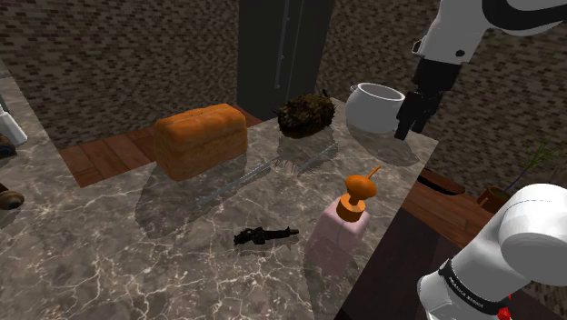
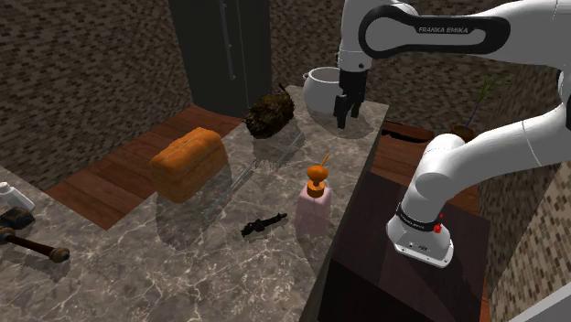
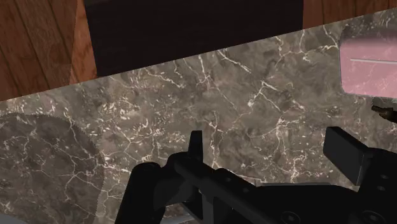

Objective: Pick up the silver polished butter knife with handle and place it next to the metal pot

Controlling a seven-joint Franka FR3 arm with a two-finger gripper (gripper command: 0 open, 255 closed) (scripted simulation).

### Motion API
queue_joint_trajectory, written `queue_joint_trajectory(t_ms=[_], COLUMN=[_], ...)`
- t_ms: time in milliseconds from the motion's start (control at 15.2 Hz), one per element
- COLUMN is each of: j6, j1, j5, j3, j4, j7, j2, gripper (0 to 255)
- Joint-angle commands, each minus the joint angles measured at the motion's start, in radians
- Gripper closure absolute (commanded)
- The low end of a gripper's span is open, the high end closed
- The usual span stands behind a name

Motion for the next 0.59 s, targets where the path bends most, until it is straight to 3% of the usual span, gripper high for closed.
queue_joint_trajectory(t_ms=[0,528], j6=[0.0,0.163], j1=[0.0,-0.03], j5=[0.0,0.159], j3=[0.0,0.252], j4=[0.0,-0.024], j7=[0.0,0.45], j2=[0.0,0.082], gripper=[0,0])
